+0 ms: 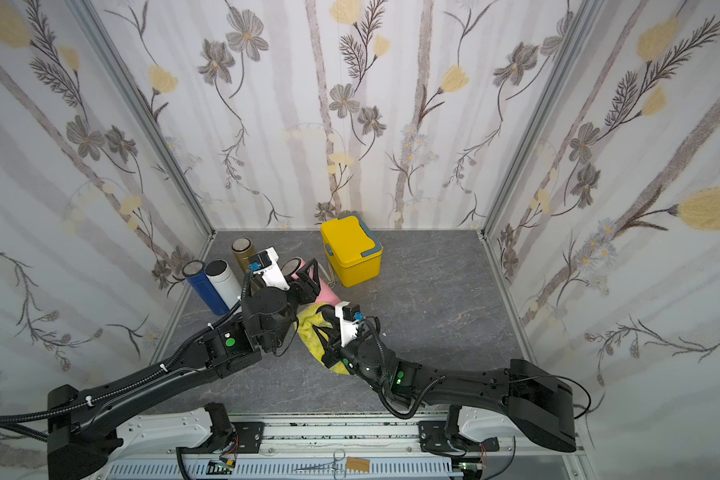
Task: Wipe the surface of the thermos
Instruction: Wipe the dirt from the surface of the thermos.
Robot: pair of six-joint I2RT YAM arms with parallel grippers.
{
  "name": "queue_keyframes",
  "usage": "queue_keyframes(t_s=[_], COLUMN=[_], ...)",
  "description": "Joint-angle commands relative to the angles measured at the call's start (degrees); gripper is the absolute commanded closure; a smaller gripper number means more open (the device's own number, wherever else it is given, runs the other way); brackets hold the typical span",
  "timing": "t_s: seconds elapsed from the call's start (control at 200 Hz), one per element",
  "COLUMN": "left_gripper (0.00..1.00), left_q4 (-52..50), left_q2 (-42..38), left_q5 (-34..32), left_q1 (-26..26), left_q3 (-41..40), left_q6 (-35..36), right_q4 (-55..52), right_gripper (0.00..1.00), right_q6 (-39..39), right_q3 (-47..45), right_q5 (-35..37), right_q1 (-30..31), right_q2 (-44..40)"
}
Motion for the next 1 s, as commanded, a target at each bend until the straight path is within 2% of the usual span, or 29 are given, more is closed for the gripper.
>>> queue_keyframes(t_s=[0.0,0.07,0.175,0.295,0.365,0.46,0.565,0.64,0.714,0.884,0.994], left_gripper=[1.00,1.00,1.00,1.00,1.00,1.00,1.00,1.00,1.00,1.00,1.00], left_q4=[-3.9,-6.5,-7.9,-9.9,-11.3,-15.2,-18.4,-20.1,-22.0,-28.7,-34.2], left_q2=[-0.4,-0.7,-1.4,-1.4,-1.0,-0.3,0.1,0.0,-0.2,0.1,1.4], left_q5=[-7.8,-8.9,-8.1,-8.7,-9.8,-11.8,-12.6,-13.1,-13.4,-15.0,-15.9], left_q1=[-0.3,-0.4,-0.4,-0.4,-0.4,-0.5,-0.6,-0.6,-0.5,-0.6,-0.7], left_q3=[1.8,2.0,2.1,2.6,3.1,4.5,5.6,5.8,6.2,8.4,10.6], left_q6=[-9.0,-12.9,-15.6,-18.1,-19.5,-22.9,-25.5,-27.3,-29.1,-34.5,-38.6], right_q4=[5.9,5.0,2.0,-0.7,-1.2,-1.1,1.2,4.1,4.3,4.1,3.5], right_gripper=[1.00,1.00,1.00,1.00,1.00,1.00,1.00,1.00,1.00,1.00,1.00], right_q6=[2.5,1.8,-2.5,-4.9,-4.8,-3.4,-1.4,-1.8,-2.1,-7.3,-8.6], right_q3=[-5.6,-4.5,2.5,11.5,13.7,12.1,5.4,1.5,1.6,11.6,19.5], right_q5=[7.0,6.7,5.9,5.6,6.9,9.9,14.5,15.7,15.6,15.4,20.9], right_q1=[-0.1,0.0,1.2,1.8,1.8,1.8,1.9,2.0,2.4,4.9,6.9], right_q2=[-0.2,-1.3,-1.5,1.8,3.9,5.7,6.0,5.2,4.2,8.3,14.2])
